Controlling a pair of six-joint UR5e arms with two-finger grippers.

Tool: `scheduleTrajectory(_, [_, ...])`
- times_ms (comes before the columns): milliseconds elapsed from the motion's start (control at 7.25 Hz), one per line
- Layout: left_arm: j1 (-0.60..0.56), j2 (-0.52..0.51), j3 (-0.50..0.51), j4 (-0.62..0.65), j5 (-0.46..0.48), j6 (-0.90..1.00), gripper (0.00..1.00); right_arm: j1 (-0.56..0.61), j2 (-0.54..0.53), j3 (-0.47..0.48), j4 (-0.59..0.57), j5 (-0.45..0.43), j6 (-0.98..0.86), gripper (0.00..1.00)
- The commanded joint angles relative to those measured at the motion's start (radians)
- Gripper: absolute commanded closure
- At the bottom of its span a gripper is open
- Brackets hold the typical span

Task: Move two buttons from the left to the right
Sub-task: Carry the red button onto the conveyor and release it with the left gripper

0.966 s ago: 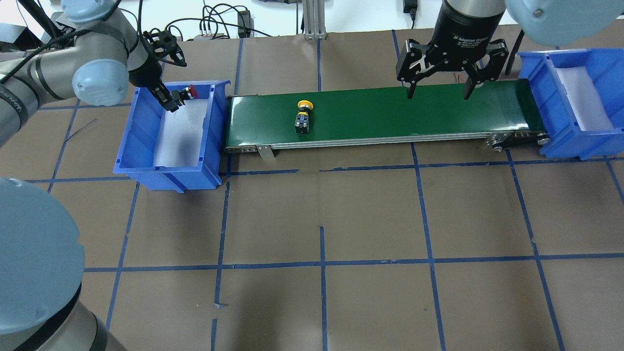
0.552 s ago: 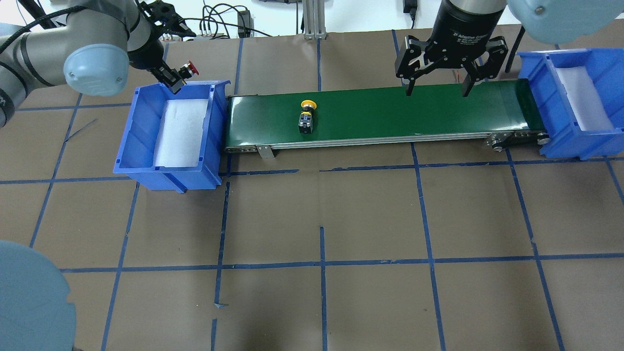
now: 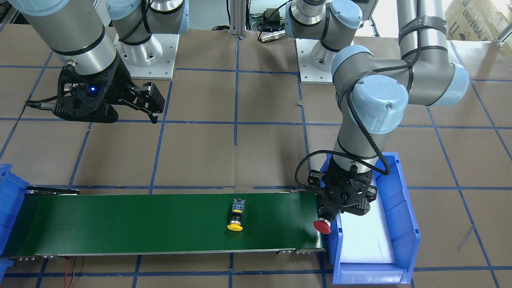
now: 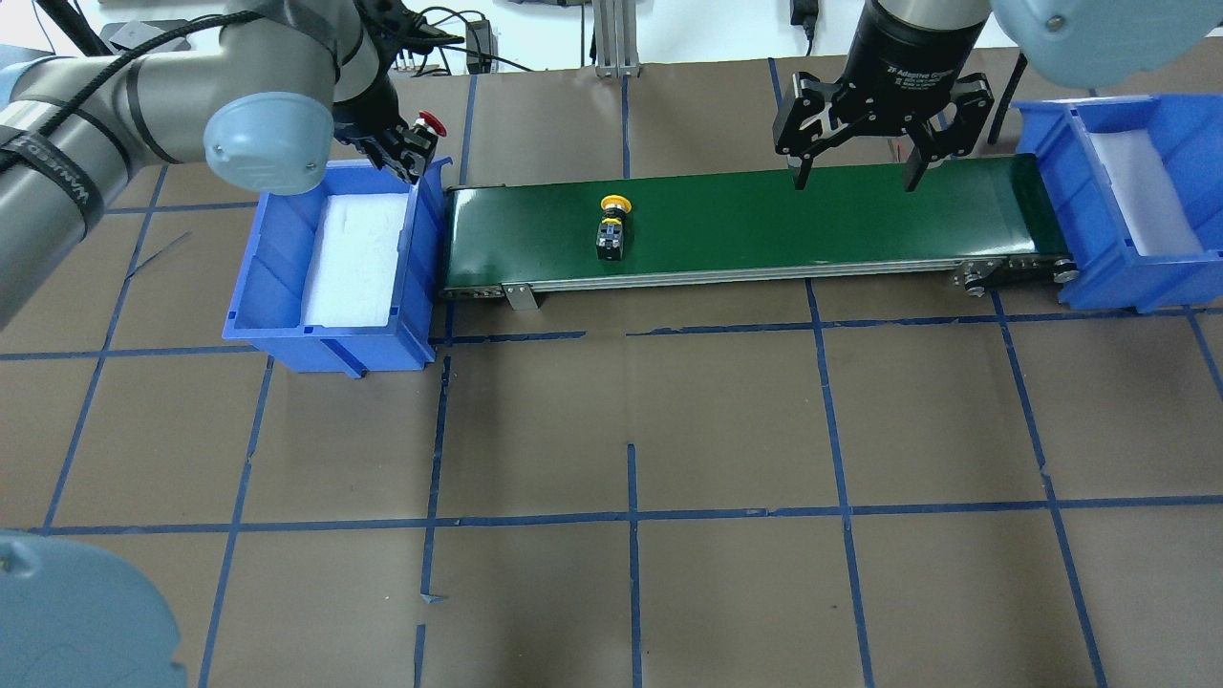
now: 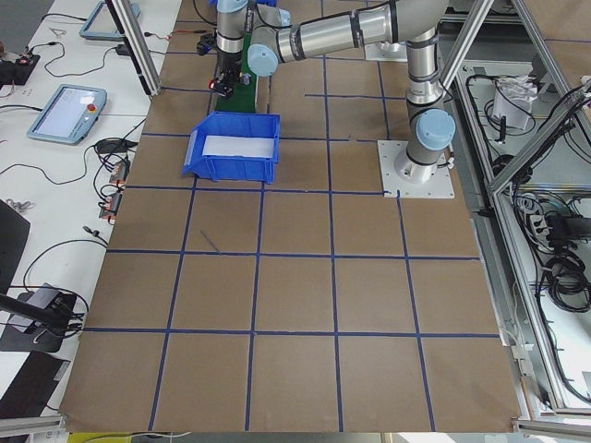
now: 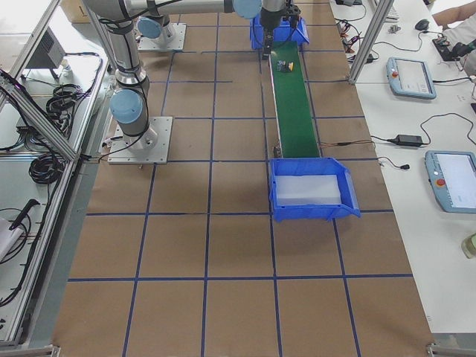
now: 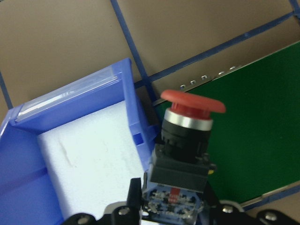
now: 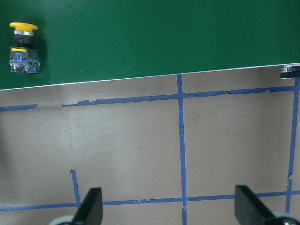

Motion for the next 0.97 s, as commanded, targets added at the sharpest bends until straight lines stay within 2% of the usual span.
scheduleTrajectory(0, [-0.068,-0.044,-0.001,0.001,0.03,-0.295,0.8,-0.001,-0.002,0.001,-0.001,0.0,0.0,0.0])
scheduleTrajectory(276, [-0.08,-0.102,-0.004,0.002,0.029,-0.467,0.8,-0.001,-0.006,0.002,-0.001,0.002,0.0,0.0])
scheduleTrajectory(414, [-0.077,-0.101,-0.015,-0.004,0.02,-0.478,0.76,-0.001,-0.005,0.008,0.002,0.002,0.0,0.0])
scheduleTrajectory(690, [-0.08,-0.144,-0.003,0.004,0.027,-0.489,0.76,-0.003,-0.006,0.008,-0.001,-0.001,0.0,0.0])
scheduleTrajectory(828, [-0.085,-0.148,-0.004,0.004,0.027,-0.489,0.71,-0.003,-0.003,0.008,-0.004,-0.017,-0.006,0.0])
